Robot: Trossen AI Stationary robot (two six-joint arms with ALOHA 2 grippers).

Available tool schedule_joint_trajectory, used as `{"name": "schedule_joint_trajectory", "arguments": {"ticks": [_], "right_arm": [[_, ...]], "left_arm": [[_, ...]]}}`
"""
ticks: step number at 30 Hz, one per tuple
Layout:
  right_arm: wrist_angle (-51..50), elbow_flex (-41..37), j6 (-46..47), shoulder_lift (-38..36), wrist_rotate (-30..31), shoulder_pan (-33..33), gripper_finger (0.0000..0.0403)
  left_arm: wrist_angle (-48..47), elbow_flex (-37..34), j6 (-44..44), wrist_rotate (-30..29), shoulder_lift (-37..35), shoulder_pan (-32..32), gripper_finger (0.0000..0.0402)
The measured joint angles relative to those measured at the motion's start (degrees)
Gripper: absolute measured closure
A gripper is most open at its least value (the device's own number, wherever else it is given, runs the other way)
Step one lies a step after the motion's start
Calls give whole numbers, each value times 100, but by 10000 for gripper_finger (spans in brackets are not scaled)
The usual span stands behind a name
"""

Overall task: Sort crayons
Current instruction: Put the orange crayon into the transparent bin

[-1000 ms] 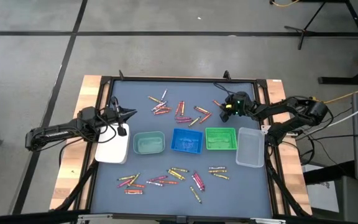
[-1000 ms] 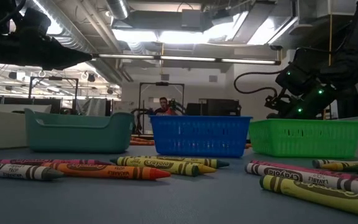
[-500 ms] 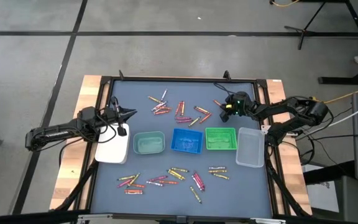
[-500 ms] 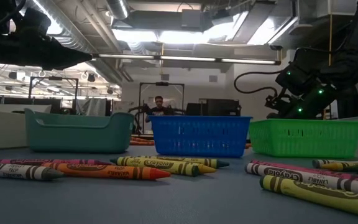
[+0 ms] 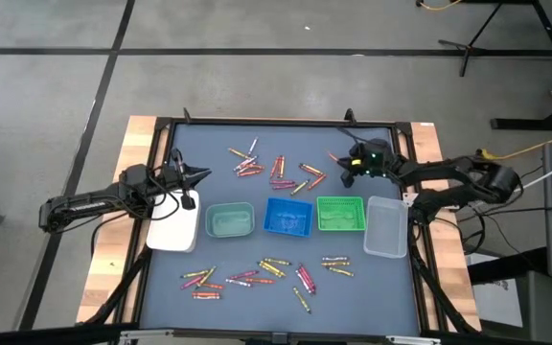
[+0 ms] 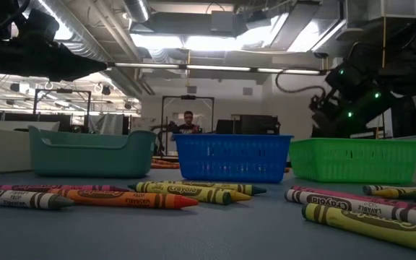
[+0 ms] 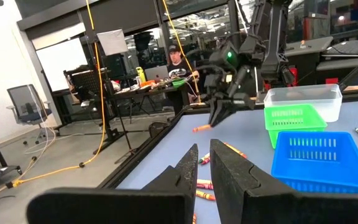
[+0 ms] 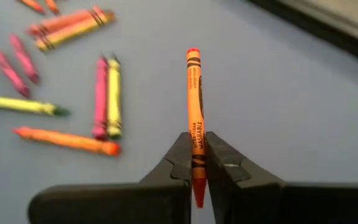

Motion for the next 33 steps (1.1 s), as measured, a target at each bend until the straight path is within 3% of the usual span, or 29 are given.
{"name": "schedule_joint_trajectory", "arguments": {"ticks": [8,13,19,28,33], "right_arm": [[-282,7,5,-1394,-1137,0,381],[-1035,9,470,-2423,-2046,0,380],[-2151,13,1007,-3642,-2715,0,380],[-2820,109,1686,-4899,-2831,0,380],[-4526,1053,1135,-4961,-2501,0,390]], "left_arm": [[0,1,-2,-1,0,-1,373],[0,0,-2,0,0,0,373],[0,0,-2,0,1,0,372],[0,2,-2,0,1,0,372],[0,2,-2,0,0,0,372]]}}
